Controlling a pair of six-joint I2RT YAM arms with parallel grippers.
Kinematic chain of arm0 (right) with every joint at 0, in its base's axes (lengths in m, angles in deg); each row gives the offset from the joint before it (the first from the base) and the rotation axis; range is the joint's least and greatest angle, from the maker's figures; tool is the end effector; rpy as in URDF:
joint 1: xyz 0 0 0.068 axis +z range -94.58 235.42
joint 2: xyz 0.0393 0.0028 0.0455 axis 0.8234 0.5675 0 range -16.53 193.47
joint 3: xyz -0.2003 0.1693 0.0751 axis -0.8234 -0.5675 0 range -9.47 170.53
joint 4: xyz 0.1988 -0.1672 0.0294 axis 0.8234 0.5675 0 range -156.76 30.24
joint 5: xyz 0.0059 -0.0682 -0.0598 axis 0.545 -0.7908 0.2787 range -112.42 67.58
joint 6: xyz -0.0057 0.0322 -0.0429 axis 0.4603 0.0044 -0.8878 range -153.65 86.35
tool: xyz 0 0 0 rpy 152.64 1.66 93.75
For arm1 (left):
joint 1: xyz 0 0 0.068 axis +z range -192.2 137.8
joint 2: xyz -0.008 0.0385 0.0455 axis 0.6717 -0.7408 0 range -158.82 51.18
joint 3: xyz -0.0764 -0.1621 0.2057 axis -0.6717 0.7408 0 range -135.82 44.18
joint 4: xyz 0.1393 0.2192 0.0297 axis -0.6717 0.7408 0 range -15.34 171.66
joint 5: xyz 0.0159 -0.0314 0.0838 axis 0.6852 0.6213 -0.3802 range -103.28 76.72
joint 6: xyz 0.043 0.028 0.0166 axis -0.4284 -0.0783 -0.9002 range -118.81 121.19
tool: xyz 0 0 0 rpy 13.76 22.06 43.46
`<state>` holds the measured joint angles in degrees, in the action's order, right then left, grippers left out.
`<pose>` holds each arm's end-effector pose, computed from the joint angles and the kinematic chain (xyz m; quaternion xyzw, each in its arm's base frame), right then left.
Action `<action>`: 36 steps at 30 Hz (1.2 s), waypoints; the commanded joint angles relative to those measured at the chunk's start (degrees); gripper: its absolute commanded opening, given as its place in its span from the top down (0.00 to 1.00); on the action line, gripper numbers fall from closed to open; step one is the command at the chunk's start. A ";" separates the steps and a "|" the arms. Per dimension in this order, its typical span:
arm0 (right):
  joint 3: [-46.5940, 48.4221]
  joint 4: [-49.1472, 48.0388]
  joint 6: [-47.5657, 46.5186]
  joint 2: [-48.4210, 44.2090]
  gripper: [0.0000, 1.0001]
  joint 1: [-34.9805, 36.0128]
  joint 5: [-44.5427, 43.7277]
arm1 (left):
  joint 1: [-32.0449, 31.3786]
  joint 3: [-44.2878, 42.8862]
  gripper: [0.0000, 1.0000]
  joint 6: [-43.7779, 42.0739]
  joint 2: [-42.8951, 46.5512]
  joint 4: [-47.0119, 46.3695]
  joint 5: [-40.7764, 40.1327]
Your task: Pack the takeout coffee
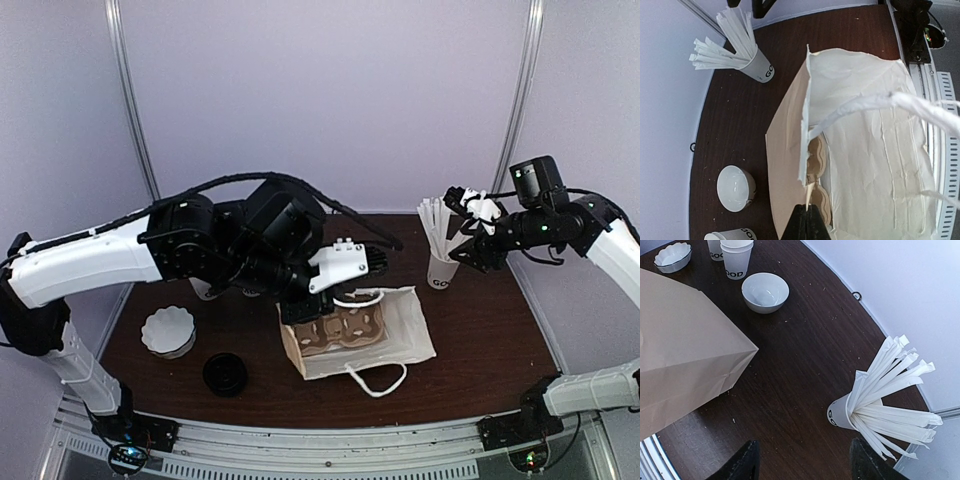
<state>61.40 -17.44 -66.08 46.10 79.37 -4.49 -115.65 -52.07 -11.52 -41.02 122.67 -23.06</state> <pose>0.1909 0.0968 0.3715 -0.4816 0.7620 0.1112 0.4184 0.1051 -0.3324 0.3787 0.6021 0.6925 -0.1293 0.3758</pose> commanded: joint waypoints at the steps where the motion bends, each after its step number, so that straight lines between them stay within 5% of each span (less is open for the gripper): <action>1: -1.04 -1.59 1.44 -0.99 0.36 -0.72 0.01 | -3.50 2.96 1.00 -0.57 0.98 -5.67 -5.80; 12: -0.53 -1.54 2.06 -0.50 0.36 -1.36 1.42 | -11.74 5.90 1.00 -4.85 1.35 -7.59 -12.61; 21: -0.28 -1.51 2.36 -0.51 0.36 -1.53 2.47 | -9.55 1.67 1.00 -4.07 0.51 -6.07 -14.66; 31: -0.86 -1.73 2.30 -1.07 0.36 -1.62 2.62 | 11.61 -12.42 1.00 5.72 -4.49 6.15 17.15; 36: -1.60 -2.08 2.28 -1.24 0.36 -1.62 2.62 | 17.91 -15.83 1.00 6.91 -8.34 7.28 23.84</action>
<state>60.64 -18.38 -64.68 46.04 78.14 -2.70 -100.09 -65.58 -7.21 -46.53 127.54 -9.77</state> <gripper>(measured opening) 0.644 0.010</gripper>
